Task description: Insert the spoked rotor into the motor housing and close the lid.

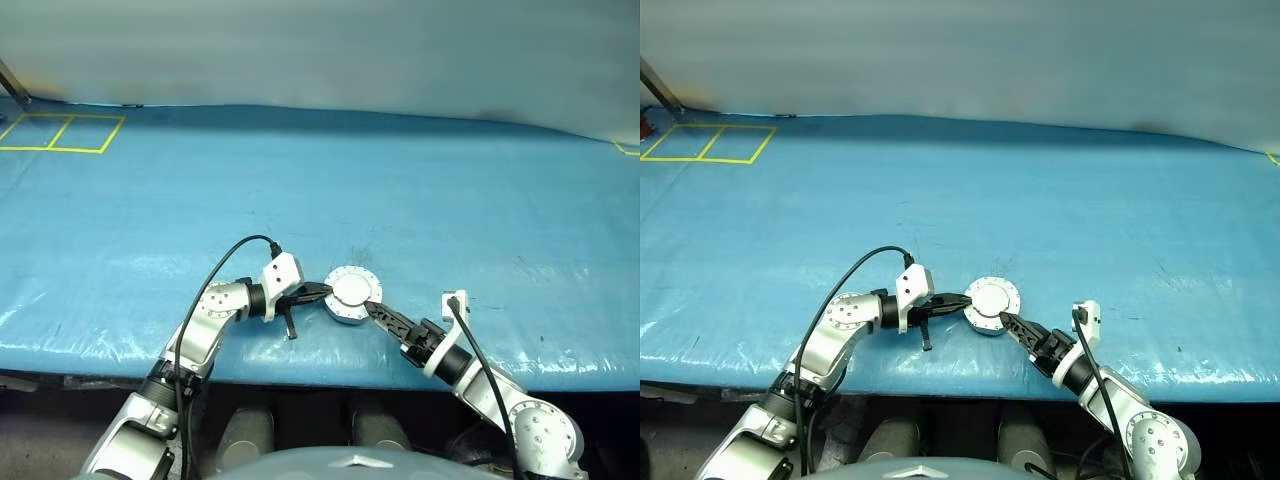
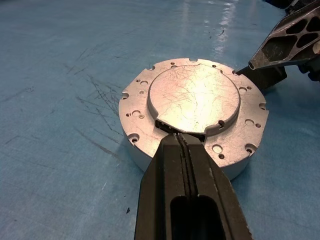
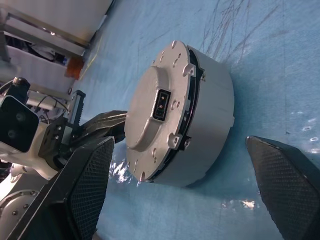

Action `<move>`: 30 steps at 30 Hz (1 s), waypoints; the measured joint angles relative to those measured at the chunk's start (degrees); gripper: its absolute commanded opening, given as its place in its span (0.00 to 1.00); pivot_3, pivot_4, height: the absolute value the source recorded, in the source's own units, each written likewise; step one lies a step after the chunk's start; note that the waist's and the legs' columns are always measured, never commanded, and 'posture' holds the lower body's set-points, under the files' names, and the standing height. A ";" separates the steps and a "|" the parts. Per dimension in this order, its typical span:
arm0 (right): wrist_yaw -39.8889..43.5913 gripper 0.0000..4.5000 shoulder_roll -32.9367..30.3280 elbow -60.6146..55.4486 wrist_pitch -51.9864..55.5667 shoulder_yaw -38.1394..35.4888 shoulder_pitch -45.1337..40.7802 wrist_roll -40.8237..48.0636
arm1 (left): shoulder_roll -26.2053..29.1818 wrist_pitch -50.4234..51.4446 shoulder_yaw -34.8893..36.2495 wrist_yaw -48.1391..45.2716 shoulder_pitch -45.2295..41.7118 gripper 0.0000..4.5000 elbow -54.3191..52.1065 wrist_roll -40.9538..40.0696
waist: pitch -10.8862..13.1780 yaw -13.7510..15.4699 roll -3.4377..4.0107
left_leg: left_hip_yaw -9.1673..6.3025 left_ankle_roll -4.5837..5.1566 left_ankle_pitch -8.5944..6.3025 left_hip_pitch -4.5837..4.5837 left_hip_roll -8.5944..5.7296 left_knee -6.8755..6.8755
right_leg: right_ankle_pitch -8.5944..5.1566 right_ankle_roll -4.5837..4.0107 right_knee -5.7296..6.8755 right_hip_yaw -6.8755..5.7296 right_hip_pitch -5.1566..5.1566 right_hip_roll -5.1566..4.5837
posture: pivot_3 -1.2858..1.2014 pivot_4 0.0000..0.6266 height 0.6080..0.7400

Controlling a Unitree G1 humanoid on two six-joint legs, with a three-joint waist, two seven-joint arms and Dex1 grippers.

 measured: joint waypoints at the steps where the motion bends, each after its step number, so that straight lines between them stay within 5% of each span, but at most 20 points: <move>1: -0.14 0.99 0.50 0.27 -0.12 0.35 -0.32 0.09 | 0.07 -0.02 0.00 0.00 -0.02 0.00 0.00 0.00 | 0.00 -0.06 0.00 | 0.00 0.00 0.00 0.00 0.01 0.00 | 0.01 0.01 0.00 0.00 -0.01 0.01 | 0.52 0.24 1.00; 7: -0.48 0.99 4.31 3.98 -1.54 1.05 -2.56 0.41 | 0.20 -0.13 -0.03 0.18 -0.08 0.00 0.00 0.08 | -0.01 -0.18 -0.01 | 0.01 0.00 0.00 0.00 0.02 0.00 | 0.02 0.03 0.00 0.00 0.00 0.02 | 0.52 0.24 1.00; 17: 1.06 0.40 7.06 6.24 -4.92 0.95 -1.44 1.18 | 1.39 -0.25 0.08 0.76 -0.04 0.00 -0.01 0.39 | 0.00 -0.51 0.03 | 0.02 0.00 0.00 0.02 0.08 0.01 | 0.02 0.04 0.02 0.03 -0.01 0.09 | 0.52 0.24 1.00; 30: 0.76 0.40 7.22 5.00 -6.30 3.22 -1.47 -1.08 | 1.26 -0.42 1.26 0.81 -0.06 0.00 0.44 0.65 | -0.01 -0.89 0.03 | 0.02 0.00 0.00 0.05 0.22 0.01 | 0.01 0.01 0.05 0.06 -0.03 0.23 | 0.52 0.24 1.00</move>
